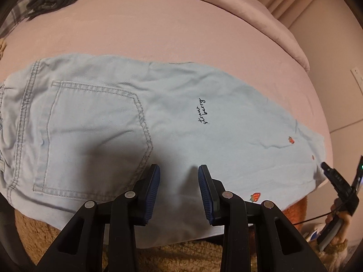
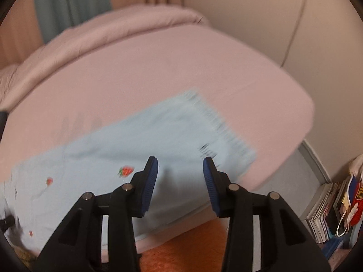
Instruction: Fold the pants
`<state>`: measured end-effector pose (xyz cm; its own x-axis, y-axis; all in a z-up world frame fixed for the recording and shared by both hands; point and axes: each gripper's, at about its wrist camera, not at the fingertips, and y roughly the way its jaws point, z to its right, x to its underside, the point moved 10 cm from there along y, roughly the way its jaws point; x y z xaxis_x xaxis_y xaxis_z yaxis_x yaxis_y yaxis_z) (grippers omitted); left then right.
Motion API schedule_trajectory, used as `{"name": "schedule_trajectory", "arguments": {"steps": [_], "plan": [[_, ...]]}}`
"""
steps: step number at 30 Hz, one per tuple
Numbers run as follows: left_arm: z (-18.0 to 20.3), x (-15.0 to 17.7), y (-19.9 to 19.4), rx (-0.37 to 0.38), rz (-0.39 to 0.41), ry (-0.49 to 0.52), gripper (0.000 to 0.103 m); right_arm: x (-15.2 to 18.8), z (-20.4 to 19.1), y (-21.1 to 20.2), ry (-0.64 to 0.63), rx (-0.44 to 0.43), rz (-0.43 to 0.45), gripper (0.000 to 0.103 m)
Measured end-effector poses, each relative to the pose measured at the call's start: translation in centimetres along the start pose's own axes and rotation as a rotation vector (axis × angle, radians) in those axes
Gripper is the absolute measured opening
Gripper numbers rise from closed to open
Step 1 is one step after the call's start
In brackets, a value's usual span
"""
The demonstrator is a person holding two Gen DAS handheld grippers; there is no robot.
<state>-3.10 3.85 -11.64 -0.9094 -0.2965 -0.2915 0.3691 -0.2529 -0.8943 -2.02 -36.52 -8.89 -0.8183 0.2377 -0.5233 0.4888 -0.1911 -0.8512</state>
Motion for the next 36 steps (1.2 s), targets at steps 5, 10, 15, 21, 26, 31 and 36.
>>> {"name": "schedule_trajectory", "arguments": {"steps": [5,10,15,21,26,31,36], "plan": [[0.1,0.2,0.1,-0.04,0.006,0.028,0.034,2.0,-0.7,2.3,-0.019,-0.003,-0.075,0.041],[0.7,0.4,0.6,-0.074,0.016,0.067,0.034,2.5,0.0,2.1,-0.019,-0.011,-0.103,0.039],[2.1,0.7,0.3,-0.032,0.001,0.057,0.034,0.7,-1.3,0.2,-0.027,-0.017,-0.088,0.043],[5.8,2.2,0.9,0.145,-0.065,0.078,0.034,1.6,-7.4,-1.5,-0.11,-0.216,-0.096,0.043],[6.7,3.9,2.3,0.074,-0.082,0.154,0.034,4.8,-8.3,0.5,-0.174,-0.163,-0.164,0.043],[6.9,4.0,2.8,0.067,-0.096,0.143,0.034,5.1,-8.1,0.5,-0.164,-0.17,-0.163,0.043],[6.7,3.9,2.7,0.049,-0.106,0.152,0.035,4.6,-8.4,0.7,-0.16,-0.17,-0.151,0.044]]}}
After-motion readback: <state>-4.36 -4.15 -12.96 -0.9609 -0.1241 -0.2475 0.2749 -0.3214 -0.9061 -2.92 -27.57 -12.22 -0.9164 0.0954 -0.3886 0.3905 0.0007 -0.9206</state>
